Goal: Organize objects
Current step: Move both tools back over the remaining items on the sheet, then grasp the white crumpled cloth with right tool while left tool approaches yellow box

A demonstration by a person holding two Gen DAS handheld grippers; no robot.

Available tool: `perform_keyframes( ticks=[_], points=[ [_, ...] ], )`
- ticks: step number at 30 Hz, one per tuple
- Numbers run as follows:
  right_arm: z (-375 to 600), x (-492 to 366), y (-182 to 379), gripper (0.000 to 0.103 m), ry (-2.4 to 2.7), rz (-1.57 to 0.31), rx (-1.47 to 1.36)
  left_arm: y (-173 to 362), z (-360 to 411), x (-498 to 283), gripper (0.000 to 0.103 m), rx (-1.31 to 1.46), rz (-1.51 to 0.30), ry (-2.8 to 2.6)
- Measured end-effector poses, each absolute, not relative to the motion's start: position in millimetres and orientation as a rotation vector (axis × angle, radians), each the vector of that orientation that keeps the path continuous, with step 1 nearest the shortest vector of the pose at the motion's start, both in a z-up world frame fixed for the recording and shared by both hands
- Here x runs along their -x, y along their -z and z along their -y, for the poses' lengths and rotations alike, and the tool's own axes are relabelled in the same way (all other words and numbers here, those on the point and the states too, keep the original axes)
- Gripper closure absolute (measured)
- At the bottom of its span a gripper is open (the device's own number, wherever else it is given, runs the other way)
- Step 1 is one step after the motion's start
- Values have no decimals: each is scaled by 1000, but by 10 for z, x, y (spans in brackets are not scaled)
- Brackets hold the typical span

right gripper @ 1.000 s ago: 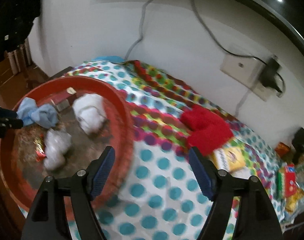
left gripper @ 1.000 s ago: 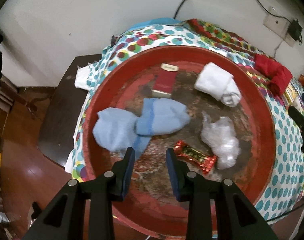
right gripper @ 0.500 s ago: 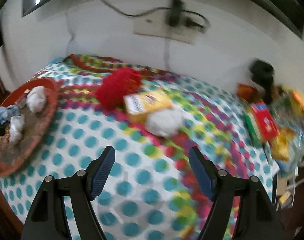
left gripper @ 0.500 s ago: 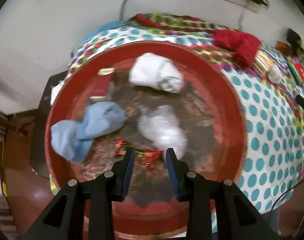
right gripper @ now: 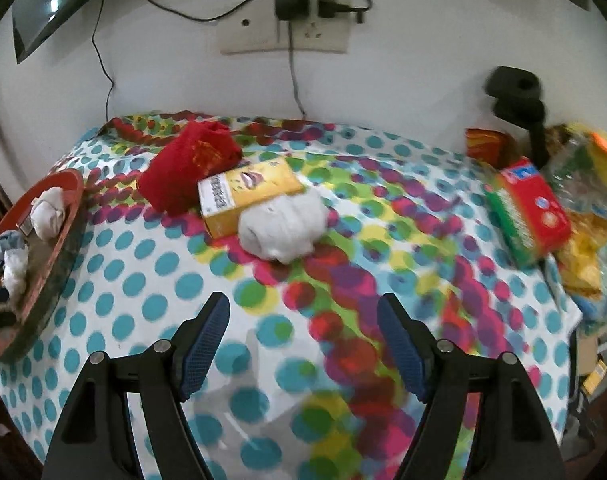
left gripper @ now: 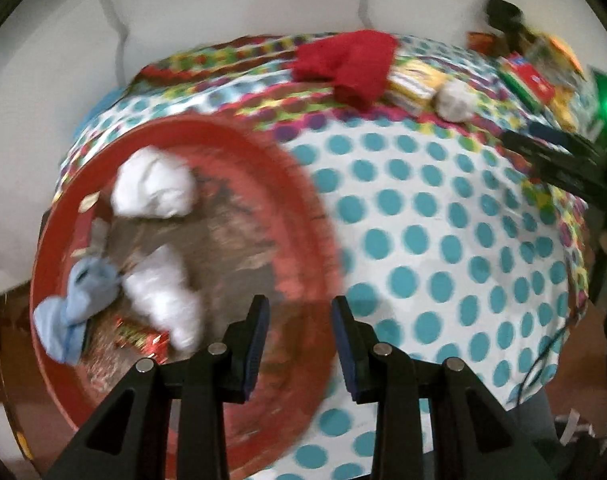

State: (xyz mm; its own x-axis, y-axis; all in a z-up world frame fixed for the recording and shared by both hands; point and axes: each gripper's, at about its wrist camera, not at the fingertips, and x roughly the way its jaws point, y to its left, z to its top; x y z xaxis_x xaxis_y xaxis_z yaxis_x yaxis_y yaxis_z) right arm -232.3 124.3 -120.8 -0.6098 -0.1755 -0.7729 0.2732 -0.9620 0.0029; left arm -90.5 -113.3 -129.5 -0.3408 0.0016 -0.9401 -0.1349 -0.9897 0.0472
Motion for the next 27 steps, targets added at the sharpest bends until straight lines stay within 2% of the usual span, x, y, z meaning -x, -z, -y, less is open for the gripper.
perform_keyframes(
  ticks=[2,4,13,14,16,18,23,27],
  points=[
    [-1152,2440,1237,28,2605,-183,-1233,1308,988,939,70,1732,-177,-2460],
    [-1086,2568,1280,22,2591,-184,-1246,1325,877,965,70,1712,-181,-2435],
    [-1007,2934,1468,23,2560,-186,-1281,1501,501,1200,70,1690,-218,-2328],
    [-1002,2959,1490,24,2552,-184,-1276,1508,473,1249,70,1686,-207,-2319],
    [-993,2986,1523,39,2551,-200,-1266,1505,401,1354,70,1669,-191,-2307],
    [-1014,2971,1527,48,2540,-185,-1242,1492,325,1438,70,1650,-193,-2301],
    [-1193,2799,1481,49,2570,-176,-1206,1472,90,1752,70,1633,-222,-2286],
    [-1464,2616,1513,49,2576,-112,-1234,1418,-54,1992,70,1583,-172,-2259]
  ],
)
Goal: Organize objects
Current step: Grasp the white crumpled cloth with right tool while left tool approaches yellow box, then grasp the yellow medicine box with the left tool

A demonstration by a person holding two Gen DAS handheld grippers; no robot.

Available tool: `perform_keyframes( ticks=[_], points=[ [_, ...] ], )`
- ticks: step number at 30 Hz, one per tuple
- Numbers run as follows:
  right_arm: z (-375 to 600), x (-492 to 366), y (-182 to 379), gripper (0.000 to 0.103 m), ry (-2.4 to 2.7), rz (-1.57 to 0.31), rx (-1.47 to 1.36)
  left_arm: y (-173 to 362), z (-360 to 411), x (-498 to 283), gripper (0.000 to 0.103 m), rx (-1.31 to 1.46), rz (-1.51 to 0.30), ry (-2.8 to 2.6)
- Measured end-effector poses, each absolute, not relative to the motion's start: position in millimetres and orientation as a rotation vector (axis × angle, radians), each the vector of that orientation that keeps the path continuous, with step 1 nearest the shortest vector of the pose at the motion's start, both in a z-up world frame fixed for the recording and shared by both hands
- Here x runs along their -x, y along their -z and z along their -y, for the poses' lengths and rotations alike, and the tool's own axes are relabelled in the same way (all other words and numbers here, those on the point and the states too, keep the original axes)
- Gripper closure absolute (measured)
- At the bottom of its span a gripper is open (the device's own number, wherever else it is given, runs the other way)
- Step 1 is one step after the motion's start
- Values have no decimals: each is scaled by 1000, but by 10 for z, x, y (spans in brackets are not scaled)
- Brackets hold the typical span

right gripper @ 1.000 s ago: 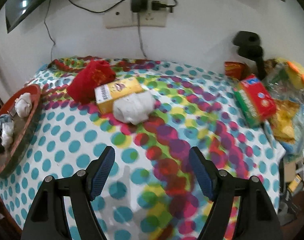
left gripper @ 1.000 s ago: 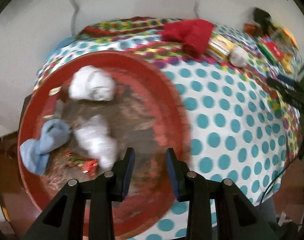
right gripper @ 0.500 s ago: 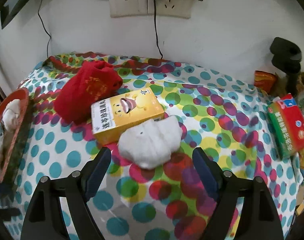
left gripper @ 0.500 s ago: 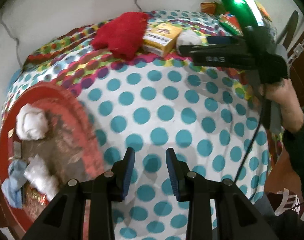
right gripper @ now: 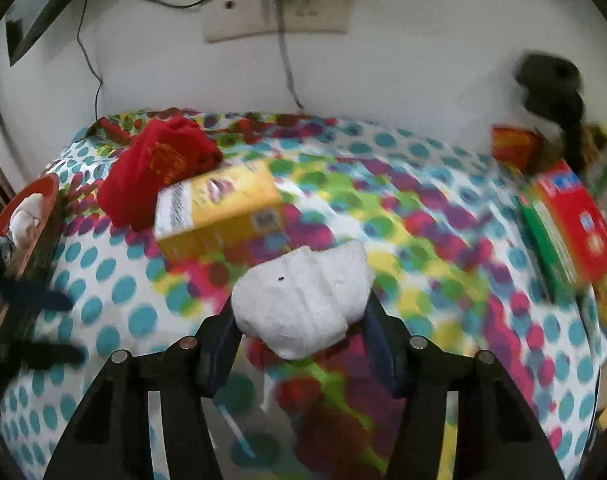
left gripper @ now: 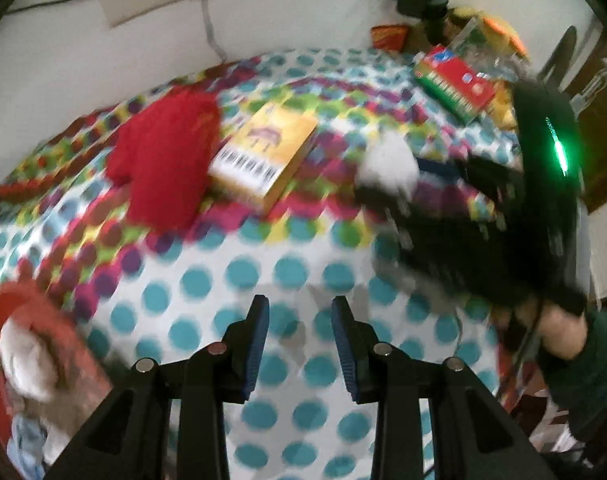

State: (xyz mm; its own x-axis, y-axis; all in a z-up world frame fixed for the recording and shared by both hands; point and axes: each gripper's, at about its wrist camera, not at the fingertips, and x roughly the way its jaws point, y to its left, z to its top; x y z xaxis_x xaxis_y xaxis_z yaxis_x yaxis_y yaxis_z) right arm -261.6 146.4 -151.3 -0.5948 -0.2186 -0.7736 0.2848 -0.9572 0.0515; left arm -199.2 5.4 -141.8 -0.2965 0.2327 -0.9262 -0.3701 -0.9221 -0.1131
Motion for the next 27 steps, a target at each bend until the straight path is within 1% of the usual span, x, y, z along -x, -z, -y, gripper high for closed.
perform_keyframes(
  ticks=[4,5,6,8,11,14,19,27],
  points=[
    [-1661,2513,1534,49,2568,-22,-1244,1364,-281,2244,70,1531,-189,-2204],
    [-1678,2517,1539,49,2561,-2,-1244,1365,-337,2324,67,1536,-196,-2184],
    [-1680,2518,1542,49,2559,2,-1245,1360,-386,2387,57,1541,-199,-2165],
    [-1675,2515,1542,46,2561,-27,-1248,1372,-461,2529,53,1554,-190,-2143],
    [-1625,2506,1546,44,2558,-68,-1250,1383,-508,2706,53,1602,-146,-2095],
    [-1620,2491,1551,43,2551,-58,-1247,1444,-549,2887,53,1653,-139,-2077],
    [-1621,2485,1569,42,2547,-44,-1245,1483,-620,3100,53,1692,-228,-2093],
    [-1609,2454,1580,39,2537,-21,-1240,1378,-616,3310,53,1683,-289,-2176]
  ],
)
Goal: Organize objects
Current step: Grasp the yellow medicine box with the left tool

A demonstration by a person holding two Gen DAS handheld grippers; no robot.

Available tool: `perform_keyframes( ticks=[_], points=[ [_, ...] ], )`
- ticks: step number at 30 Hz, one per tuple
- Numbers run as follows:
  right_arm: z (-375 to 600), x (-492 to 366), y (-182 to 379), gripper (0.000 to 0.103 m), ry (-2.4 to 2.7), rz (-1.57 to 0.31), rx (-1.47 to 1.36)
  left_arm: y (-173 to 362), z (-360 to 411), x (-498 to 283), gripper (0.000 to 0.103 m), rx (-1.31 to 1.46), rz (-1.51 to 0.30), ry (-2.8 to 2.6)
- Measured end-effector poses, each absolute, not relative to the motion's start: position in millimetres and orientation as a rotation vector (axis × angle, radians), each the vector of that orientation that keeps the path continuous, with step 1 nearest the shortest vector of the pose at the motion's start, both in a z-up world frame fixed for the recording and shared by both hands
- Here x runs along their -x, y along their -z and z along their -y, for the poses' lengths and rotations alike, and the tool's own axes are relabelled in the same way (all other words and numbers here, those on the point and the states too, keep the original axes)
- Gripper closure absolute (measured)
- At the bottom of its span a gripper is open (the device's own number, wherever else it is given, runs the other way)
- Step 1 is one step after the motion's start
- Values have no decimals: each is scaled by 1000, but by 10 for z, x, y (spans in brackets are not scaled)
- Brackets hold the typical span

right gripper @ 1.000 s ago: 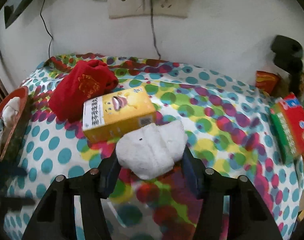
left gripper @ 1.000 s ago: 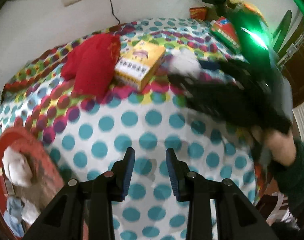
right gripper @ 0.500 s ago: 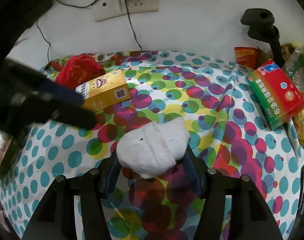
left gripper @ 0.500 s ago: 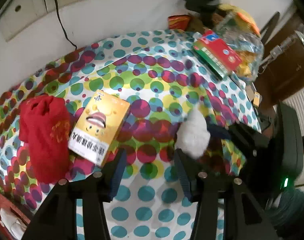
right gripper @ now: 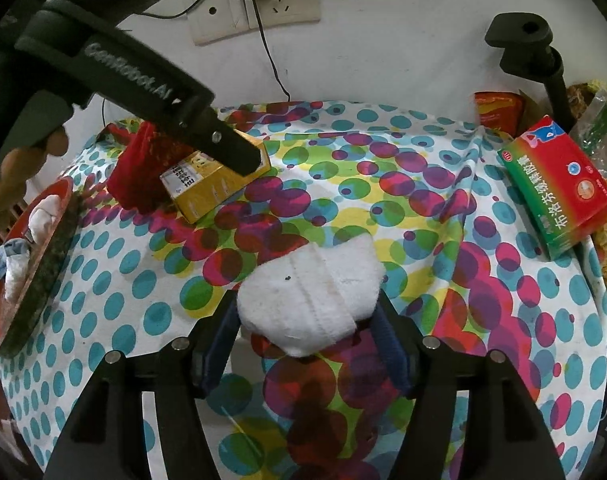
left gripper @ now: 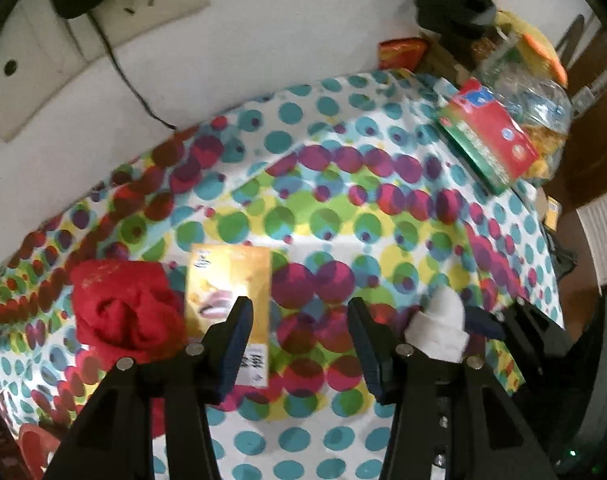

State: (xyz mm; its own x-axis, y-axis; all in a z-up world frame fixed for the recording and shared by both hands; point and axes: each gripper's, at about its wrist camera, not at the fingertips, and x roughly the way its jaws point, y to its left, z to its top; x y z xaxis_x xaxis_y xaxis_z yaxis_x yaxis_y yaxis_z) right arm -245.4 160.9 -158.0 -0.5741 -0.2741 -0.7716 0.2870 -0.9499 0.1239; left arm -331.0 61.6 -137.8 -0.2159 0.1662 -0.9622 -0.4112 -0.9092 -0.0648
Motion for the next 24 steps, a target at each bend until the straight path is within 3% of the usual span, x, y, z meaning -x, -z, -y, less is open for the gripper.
perform_keyframes(
  ticks=[11,17,18,24],
  points=[
    [-1620,2462,1592,36,2530,-5,-1238,1463,-420,3489,52,1731,-277,-2269],
    [-1619,2454,1594,36,2531,-3,-1238,1505,-457,3506,51,1728,-444,-2314],
    [-1615,2453,1594,36,2532,-2,-1239,1534,-432,3520,43,1750,-436,-2303],
    [-1610,2447,1597,35,2535,1,-1239,1675,-294,3540,42,1813,-307,-2257]
  ],
)
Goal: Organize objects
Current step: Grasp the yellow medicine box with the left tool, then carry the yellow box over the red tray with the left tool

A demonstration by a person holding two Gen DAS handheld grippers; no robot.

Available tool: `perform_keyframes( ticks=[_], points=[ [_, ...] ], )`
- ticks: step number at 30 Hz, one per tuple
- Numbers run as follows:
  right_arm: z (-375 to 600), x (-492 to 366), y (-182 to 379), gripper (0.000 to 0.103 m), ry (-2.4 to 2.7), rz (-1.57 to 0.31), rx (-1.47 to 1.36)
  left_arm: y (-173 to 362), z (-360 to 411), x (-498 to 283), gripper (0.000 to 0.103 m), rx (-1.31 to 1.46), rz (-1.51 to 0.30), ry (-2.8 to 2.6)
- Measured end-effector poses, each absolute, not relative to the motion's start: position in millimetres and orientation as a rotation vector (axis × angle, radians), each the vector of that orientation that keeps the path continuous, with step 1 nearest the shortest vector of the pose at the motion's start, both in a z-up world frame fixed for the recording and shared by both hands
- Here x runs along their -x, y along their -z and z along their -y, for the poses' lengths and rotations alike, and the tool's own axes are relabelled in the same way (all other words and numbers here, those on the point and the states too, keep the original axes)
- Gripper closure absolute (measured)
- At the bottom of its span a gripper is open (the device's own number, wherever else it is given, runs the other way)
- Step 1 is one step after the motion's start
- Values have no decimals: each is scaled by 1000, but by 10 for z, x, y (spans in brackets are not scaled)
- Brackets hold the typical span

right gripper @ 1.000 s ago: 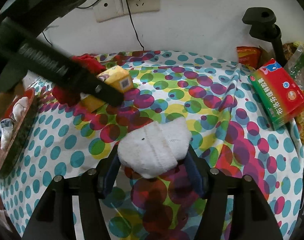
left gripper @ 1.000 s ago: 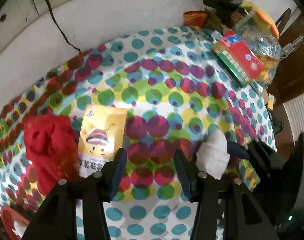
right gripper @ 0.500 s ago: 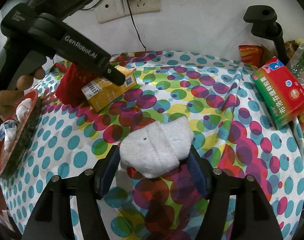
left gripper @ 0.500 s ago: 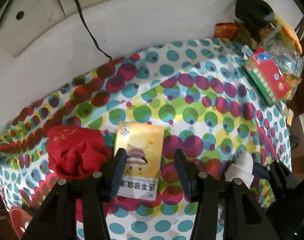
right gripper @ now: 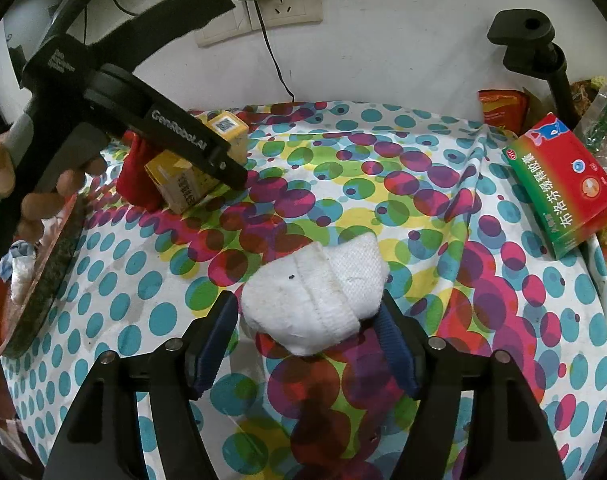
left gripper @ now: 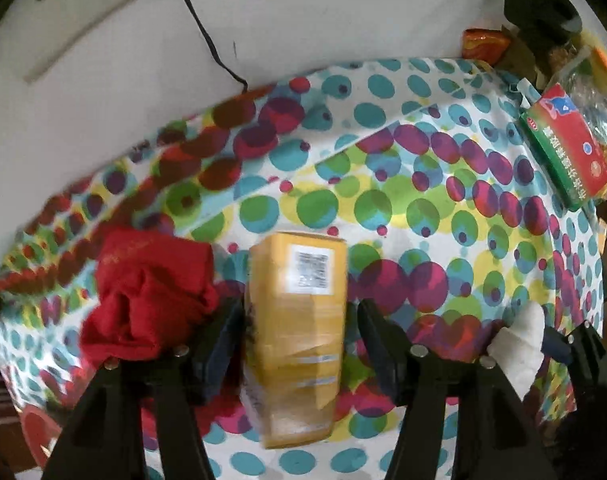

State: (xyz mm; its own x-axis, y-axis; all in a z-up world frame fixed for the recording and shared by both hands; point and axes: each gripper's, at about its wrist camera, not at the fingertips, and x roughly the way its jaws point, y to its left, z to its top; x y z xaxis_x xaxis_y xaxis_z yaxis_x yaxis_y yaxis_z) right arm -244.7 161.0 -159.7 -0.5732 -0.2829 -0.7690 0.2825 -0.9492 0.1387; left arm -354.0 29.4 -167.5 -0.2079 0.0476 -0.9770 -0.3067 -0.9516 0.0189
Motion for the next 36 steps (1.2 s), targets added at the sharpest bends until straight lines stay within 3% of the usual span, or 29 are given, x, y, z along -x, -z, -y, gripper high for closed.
perform_keyframes(
  ticks=[8,11,18,23,36],
  points=[
    [-1593,2453,1596,35,2539,-2,-1241,1732,-256,3440,43,1772,-204,-2287],
    [-1574,2450,1597,35,2543,-14,-1244,1691,-207,3382,72,1762,-178,-2313],
    [-1534,2438,1593,37,2555,-37,-1249,1654,-210,3038,73,1745,-108,-2309],
    [-1571,2449,1573,49,2591,-41,-1259,1590,-317,2812,73,1746,-105,-2303],
    [-1514,2440,1542,52,2618,-108,-1273,1451,-279,2225,73,1722,-95,-2353]
  ],
)
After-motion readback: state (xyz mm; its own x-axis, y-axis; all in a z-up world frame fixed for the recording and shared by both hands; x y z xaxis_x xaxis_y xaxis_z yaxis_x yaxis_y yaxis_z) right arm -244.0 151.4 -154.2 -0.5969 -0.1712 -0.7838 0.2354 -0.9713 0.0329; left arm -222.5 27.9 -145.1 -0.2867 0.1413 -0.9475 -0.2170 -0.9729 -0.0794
